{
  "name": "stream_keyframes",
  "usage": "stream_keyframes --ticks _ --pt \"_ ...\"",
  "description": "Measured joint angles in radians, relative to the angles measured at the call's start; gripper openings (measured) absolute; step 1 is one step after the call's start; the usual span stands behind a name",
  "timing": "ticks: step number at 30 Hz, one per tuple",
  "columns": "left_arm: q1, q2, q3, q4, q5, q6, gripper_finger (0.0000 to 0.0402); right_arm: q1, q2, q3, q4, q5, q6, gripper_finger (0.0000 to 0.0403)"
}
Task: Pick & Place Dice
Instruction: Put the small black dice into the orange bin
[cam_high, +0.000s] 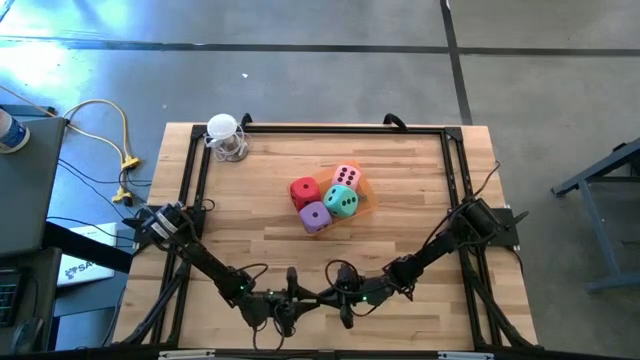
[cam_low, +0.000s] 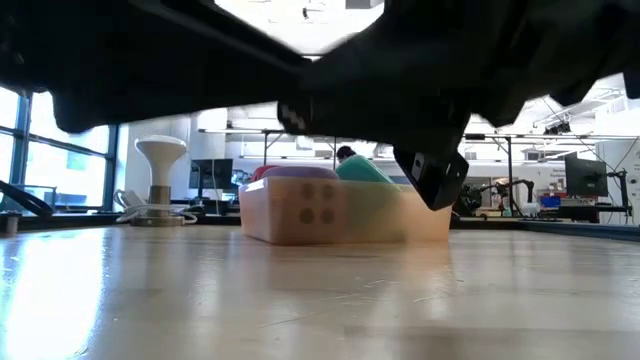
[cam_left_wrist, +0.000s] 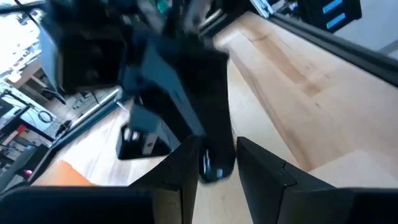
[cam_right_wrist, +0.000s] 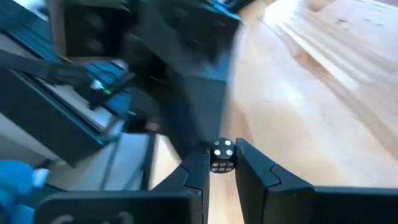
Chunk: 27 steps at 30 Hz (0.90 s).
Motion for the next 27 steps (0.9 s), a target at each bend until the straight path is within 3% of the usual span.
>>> stream_keyframes --ticks 12,15,23,27 --pt "-0.003 0.000 0.000 0.003 -0.049 -0.031 0.0103 0.009 -0.102 -0.001 -0.283 0.055 0.010 0.0037" --pt "-0.003 0.000 0.000 -0.003 -0.049 -0.105 0.0103 0.019 -0.186 -0.001 -0.464 0.151 0.012 0.0037" --pt "-0.003 0.000 0.000 -0.025 0.005 -0.292 0.0103 0.045 -0.441 -0.001 -1.053 0.600 0.162 0.0037" --pt "-0.004 0.000 0.000 -0.028 0.017 -0.311 0.0103 -0.015 -0.483 -0.001 -1.280 0.639 0.326 0.0037"
